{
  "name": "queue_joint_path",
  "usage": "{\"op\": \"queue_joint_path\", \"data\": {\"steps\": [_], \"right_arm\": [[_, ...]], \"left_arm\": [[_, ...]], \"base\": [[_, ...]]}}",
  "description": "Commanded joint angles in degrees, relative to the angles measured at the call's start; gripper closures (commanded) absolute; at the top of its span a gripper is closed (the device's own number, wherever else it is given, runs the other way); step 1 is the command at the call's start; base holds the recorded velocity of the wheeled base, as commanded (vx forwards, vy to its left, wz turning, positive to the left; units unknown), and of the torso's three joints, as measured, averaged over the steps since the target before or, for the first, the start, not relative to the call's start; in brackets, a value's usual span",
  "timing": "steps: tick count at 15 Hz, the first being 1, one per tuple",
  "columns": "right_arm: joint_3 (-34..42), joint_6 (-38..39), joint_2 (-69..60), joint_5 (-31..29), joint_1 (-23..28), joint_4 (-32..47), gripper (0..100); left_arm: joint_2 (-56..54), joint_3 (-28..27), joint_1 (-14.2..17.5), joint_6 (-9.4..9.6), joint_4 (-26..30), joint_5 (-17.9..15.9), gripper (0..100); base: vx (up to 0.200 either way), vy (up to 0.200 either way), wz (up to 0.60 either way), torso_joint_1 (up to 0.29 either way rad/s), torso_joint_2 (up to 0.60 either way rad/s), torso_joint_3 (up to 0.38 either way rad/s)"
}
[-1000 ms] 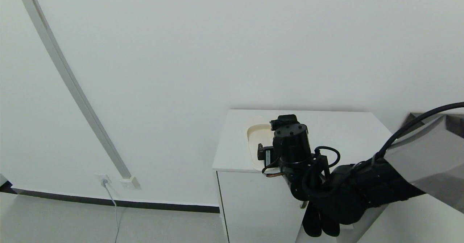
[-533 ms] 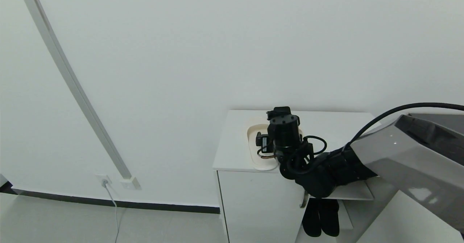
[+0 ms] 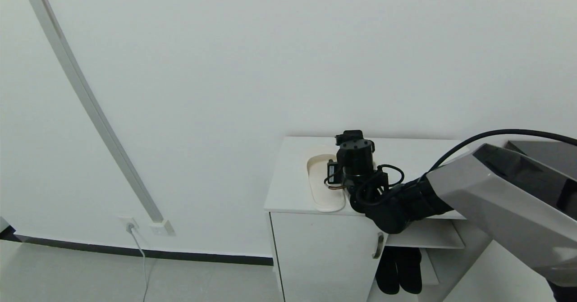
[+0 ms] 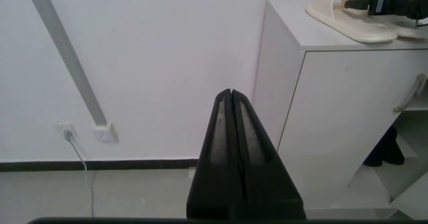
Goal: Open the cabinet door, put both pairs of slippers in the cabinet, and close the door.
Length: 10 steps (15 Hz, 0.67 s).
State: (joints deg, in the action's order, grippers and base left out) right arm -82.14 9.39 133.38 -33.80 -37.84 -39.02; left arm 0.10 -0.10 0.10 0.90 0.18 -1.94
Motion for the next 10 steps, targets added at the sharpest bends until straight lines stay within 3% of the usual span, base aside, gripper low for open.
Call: {"op": "queue_joint_path", "data": {"steps": [1, 7, 10], "right_arm": [[0.0, 0.0, 0.1, 0.1, 0.0, 0.0, 100], [3.7, -0.2, -5.8, 0.5, -0.2, -0.1, 100], [18.8, -0.4, -18.7, 7.4, -1.6, -2.1, 100]], "left_arm": [[0.0, 0.0, 0.0, -0.02, 0.0, 0.0, 100], [0.0, 0.0, 0.0, 0.06, 0.0, 0.0, 100], [0.0, 0.0, 0.0, -0.02, 0.0, 0.0, 100]], "base": [[0.0, 0.0, 0.0, 0.0, 0.0, 0.0], [0.0, 0.0, 0.0, 0.0, 0.0, 0.0], [0.0, 0.0, 0.0, 0.0, 0.0, 0.0]]}}
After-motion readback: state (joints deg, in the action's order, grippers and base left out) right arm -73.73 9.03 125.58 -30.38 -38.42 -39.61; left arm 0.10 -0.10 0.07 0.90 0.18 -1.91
